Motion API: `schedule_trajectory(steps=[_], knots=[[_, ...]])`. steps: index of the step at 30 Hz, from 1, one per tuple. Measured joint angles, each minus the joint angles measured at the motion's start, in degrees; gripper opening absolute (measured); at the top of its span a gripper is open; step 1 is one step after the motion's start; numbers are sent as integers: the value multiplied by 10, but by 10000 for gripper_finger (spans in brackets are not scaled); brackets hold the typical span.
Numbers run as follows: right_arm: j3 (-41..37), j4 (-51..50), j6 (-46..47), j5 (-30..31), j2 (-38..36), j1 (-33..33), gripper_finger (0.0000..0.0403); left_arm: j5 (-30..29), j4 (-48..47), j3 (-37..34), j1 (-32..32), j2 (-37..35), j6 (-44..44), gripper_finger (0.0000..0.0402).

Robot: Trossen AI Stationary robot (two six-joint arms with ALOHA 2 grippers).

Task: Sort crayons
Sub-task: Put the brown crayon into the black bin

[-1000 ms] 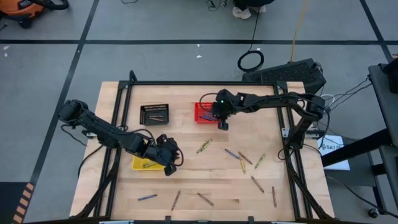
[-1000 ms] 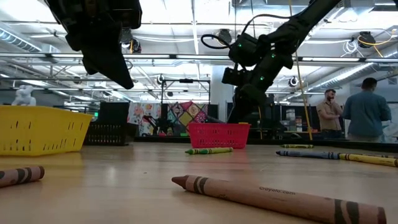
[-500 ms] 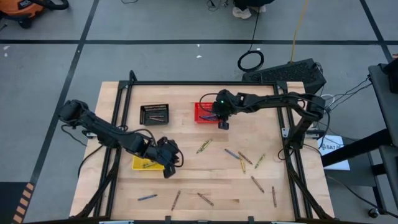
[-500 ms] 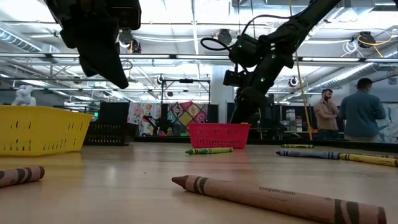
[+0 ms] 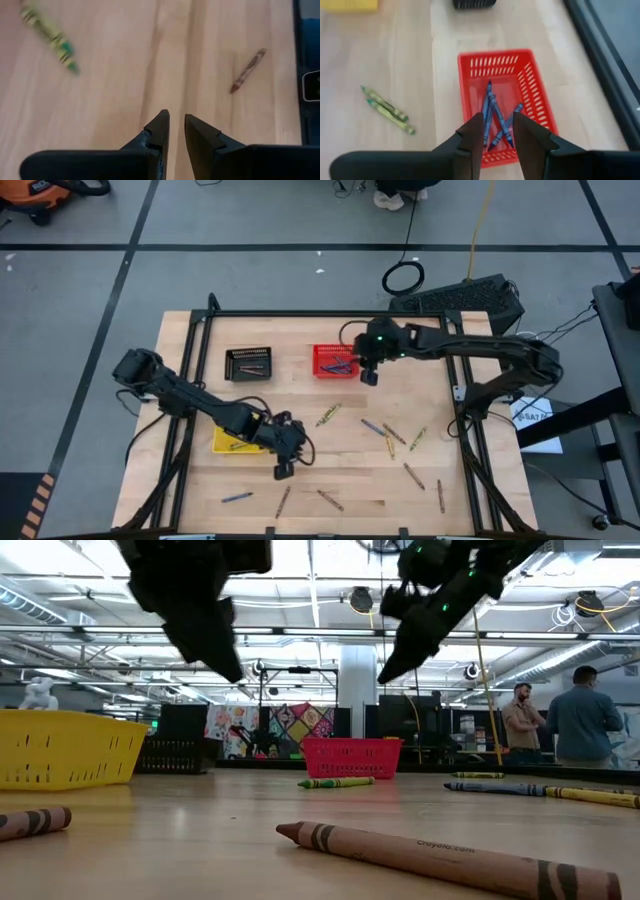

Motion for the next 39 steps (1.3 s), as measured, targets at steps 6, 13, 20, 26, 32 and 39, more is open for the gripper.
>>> schedule_trajectory(steps=[6, 13, 20, 26, 32, 39], knots=[[0, -42, 53, -1, -72, 7, 91, 20, -6, 73, 0, 55, 49, 63], [0, -72, 95, 0, -134, 17, 91, 37, -4, 138, -1, 94, 63, 63], [0, -102, 128, -2, -164, 20, 91, 64, -3, 195, -22, 149, 106, 63], [0, -103, 128, -2, -167, 20, 91, 77, -50, 238, -31, 196, 123, 63], [0, -108, 127, -2, -167, 19, 91, 104, -60, 274, -32, 243, 124, 63], [0, -106, 127, -2, -167, 19, 91, 107, -57, 284, -39, 273, 138, 63]])
